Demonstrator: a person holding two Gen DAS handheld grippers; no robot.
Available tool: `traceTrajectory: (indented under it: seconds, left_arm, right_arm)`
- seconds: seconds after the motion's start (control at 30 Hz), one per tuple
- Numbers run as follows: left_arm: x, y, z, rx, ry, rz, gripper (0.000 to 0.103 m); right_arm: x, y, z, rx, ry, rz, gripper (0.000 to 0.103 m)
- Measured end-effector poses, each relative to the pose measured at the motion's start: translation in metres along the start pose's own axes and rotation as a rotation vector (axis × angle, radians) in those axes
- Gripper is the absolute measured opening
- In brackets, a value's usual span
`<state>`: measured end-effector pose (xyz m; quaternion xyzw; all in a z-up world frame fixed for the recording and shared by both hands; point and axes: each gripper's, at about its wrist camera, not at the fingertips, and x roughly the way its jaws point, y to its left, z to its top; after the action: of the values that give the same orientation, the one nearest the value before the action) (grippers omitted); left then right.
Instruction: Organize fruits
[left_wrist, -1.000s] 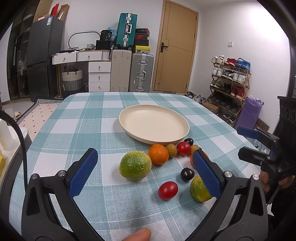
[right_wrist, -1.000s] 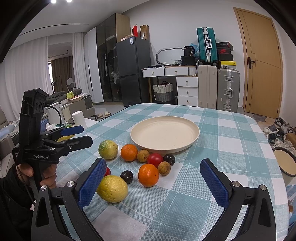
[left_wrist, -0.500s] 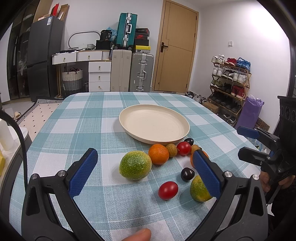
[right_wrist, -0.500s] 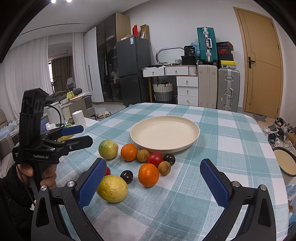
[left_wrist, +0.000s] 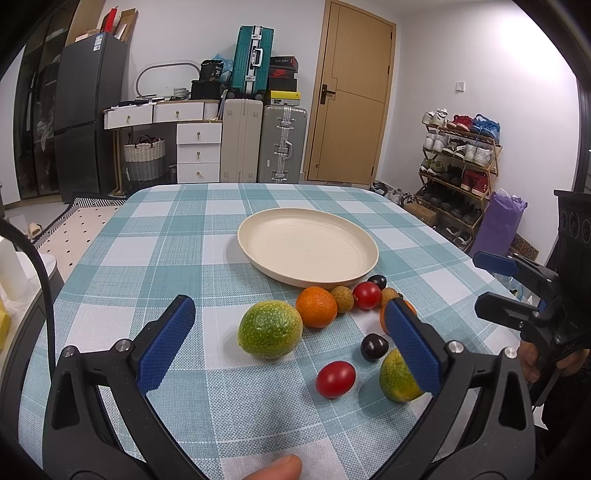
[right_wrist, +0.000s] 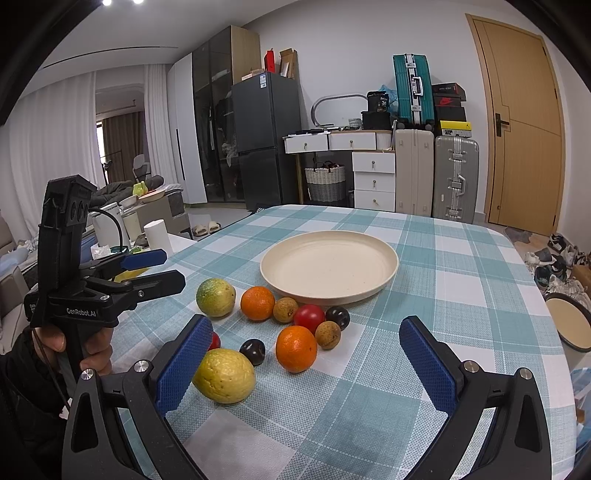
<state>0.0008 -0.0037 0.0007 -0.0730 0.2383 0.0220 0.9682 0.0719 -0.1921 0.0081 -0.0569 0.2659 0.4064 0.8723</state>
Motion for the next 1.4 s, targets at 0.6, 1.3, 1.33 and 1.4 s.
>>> traceTrajectory:
  seconds: [0.6, 1.3, 1.33, 1.4]
  left_arm:
    - [0.0000, -0.0007, -0.0001, 0.001, -0.001, 0.001, 0.102]
    - [0.0009, 0.0067, -0.0003, -0.026, 0.008, 0.004, 0.102]
    - [0.0012, 0.0066, -0.0003, -0.026, 0.009, 0.005, 0.102]
    - [0.0016, 0.0068, -0.0002, -0.023, 0.009, 0.006, 0.102]
  right_arm:
    - [-0.0005, -0.0002, -0.0003, -0.001, 0.001, 0.001, 0.103]
    - [0.0034, -0.0016, -0.0016, 0.003, 0.024, 0.001, 0.103]
    - [0.0042, -0.0016, -0.0019, 0.001, 0.030, -0.001, 0.103]
    - [0.0067, -0.0008, -0.0011, -0.003, 0.042, -0.002, 0.103]
